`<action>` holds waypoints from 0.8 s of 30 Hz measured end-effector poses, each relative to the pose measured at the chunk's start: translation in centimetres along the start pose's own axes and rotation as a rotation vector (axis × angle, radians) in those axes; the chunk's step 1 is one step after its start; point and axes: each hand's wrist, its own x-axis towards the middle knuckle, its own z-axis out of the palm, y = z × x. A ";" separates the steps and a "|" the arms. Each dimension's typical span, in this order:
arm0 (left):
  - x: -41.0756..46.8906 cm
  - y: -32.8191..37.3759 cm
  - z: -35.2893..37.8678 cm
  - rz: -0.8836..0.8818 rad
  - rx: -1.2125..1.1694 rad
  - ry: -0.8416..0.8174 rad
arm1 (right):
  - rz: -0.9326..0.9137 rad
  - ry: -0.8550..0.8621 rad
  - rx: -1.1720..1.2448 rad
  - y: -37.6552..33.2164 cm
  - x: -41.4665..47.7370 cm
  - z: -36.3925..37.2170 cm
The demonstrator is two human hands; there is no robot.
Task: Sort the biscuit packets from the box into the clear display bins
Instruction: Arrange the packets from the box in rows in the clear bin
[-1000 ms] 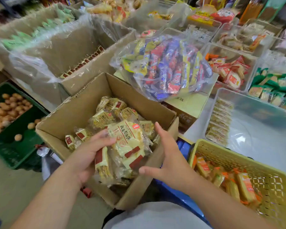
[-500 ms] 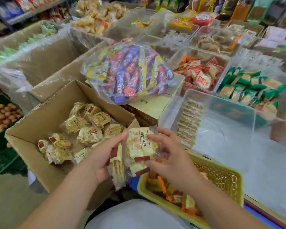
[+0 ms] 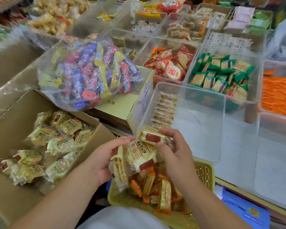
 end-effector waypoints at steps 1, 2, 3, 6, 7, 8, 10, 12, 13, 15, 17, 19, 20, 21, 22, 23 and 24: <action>0.4 -0.2 0.4 0.007 0.034 0.021 | 0.013 0.034 -0.002 0.0 0.1 -0.5; 0.8 -0.4 0.8 0.011 0.059 0.034 | 0.027 0.063 -0.015 0.0 0.3 -1.0; 1.2 -0.6 1.2 0.014 0.079 0.048 | 0.036 0.086 -0.032 0.1 0.4 -1.5; 1.9 -1.0 2.3 0.041 0.100 0.093 | 0.034 0.177 -0.081 0.3 1.1 -3.1; 2.1 -1.1 2.5 0.059 0.089 0.107 | 0.039 0.222 -0.090 0.3 1.4 -3.7; 2.4 -1.2 2.6 0.079 0.067 0.119 | 0.050 0.264 -0.086 0.3 1.8 -4.4; 3.0 -1.3 2.5 0.121 -0.003 0.132 | 0.078 0.316 -0.080 0.7 2.7 -6.0; 3.4 -1.2 2.1 0.163 -0.075 0.137 | 0.102 0.323 -0.170 1.4 3.6 -7.8; 3.5 -1.1 1.9 0.180 -0.107 0.138 | 0.096 0.326 -0.273 1.8 4.2 -8.7; 3.6 -0.9 1.4 0.196 -0.151 0.141 | 0.032 0.329 -0.556 2.5 5.4 -10.1; 3.6 -0.9 0.9 0.196 -0.158 0.141 | -0.064 0.300 -0.844 3.1 6.6 -11.1; 3.6 -0.9 0.6 0.199 -0.153 0.147 | -0.136 0.253 -1.096 3.5 7.8 -11.5; 3.6 -1.0 0.5 0.200 -0.151 0.149 | -0.145 0.222 -1.219 3.7 8.5 -11.5; 3.6 -1.0 0.4 0.199 -0.149 0.151 | -0.133 0.175 -1.343 3.9 9.2 -11.5; 3.6 -1.1 0.3 0.197 -0.149 0.153 | -0.102 0.114 -1.462 4.0 10.0 -11.4; 3.6 -1.2 0.2 0.195 -0.148 0.152 | -0.066 0.050 -1.569 4.0 10.7 -11.2; 3.6 -1.3 0.1 0.193 -0.147 0.151 | -0.041 -0.011 -1.661 4.1 11.3 -10.8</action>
